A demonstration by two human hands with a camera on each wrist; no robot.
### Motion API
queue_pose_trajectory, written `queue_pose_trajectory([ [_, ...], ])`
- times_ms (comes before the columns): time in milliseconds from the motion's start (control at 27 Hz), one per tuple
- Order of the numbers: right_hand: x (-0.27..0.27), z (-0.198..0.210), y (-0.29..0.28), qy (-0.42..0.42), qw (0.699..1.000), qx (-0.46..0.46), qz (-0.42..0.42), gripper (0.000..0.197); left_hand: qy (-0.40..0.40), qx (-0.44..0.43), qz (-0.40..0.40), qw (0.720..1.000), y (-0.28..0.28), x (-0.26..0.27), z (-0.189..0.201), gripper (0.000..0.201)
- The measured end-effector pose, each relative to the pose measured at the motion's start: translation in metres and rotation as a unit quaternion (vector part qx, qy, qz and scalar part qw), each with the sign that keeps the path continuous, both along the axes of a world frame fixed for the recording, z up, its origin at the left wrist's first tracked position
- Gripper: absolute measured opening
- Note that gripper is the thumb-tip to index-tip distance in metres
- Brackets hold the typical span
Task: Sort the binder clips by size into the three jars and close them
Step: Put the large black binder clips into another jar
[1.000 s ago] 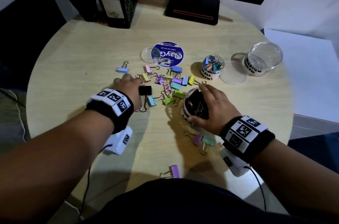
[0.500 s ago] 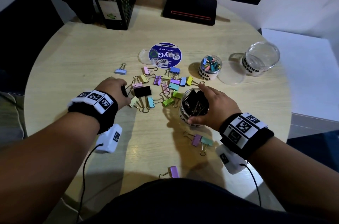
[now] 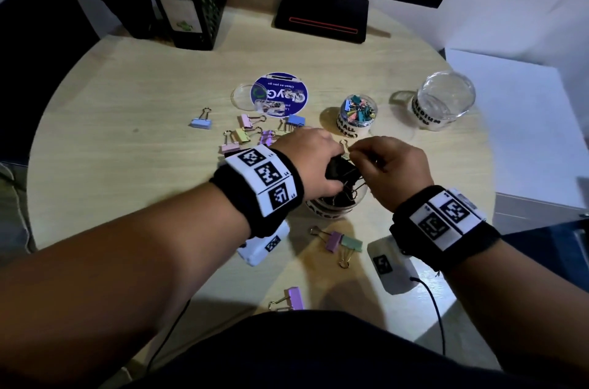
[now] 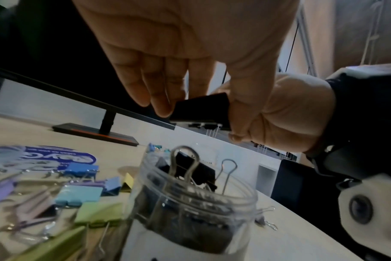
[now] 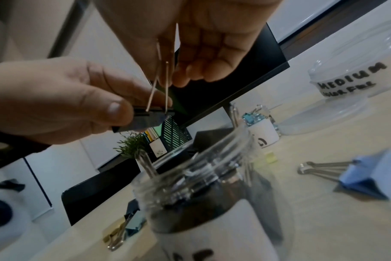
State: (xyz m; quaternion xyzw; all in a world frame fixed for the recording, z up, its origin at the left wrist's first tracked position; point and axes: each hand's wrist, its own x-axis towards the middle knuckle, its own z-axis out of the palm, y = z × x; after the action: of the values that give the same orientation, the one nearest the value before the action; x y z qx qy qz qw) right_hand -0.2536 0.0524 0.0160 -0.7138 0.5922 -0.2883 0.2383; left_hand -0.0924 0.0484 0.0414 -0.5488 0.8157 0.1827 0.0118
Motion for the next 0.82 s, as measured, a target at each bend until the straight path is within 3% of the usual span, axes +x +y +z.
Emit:
queue_pose_trajectory([
  [148, -0.004, -0.012, 0.003, 0.039, 0.994, 0.105, -0.003, 0.012, -0.03, 0.047, -0.04, 0.998, -0.008, 0.001, -0.014, 0.058],
  [297, -0.005, -0.016, 0.005, 0.121, 0.984, 0.129, 0.019, 0.019, -0.025, 0.07, -0.037, 0.997, -0.005, 0.009, -0.027, 0.063],
  [630, 0.004, -0.025, 0.004, 0.158, 0.981, 0.099, 0.053, 0.023, 0.049, 0.033, -0.009, 0.998, 0.006, 0.017, -0.049, 0.045],
  [816, 0.006, -0.029, 0.005, 0.191, 0.976, 0.067, 0.086, 0.021, 0.114, 0.065, 0.038, 0.991, 0.012, 0.024, -0.039, 0.039],
])
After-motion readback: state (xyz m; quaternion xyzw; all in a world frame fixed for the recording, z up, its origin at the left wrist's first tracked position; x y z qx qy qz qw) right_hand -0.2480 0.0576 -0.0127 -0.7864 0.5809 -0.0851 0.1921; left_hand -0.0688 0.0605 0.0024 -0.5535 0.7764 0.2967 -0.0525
